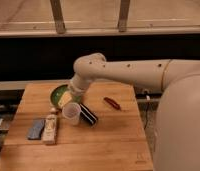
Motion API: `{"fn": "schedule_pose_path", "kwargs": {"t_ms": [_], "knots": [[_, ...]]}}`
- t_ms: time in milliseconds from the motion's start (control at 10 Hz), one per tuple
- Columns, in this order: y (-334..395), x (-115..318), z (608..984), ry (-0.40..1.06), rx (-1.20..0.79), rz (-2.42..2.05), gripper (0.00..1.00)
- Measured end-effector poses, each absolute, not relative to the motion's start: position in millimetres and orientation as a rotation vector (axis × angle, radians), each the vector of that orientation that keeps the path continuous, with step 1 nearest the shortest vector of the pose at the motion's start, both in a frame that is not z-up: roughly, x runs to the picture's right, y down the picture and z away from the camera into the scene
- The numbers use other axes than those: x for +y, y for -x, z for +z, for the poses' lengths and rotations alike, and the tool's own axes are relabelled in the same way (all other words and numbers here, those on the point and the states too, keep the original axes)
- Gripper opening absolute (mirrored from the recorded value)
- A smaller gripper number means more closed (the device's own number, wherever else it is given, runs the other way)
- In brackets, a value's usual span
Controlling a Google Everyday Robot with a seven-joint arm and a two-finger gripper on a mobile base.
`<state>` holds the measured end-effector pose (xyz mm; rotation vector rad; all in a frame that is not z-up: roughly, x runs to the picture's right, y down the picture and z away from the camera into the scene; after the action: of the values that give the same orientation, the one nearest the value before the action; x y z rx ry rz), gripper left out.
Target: Place the white sponge in the ceramic bowl
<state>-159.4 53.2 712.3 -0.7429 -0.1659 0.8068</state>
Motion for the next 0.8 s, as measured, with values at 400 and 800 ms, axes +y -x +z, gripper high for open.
{"fn": "schedule_pose_path", "kwargs": {"t_ms": [400,800], "knots": [[227,71,677,0.737,-0.18,0.645,0.8],[224,70,679,0.735,-0.176,0.649,0.8]]}}
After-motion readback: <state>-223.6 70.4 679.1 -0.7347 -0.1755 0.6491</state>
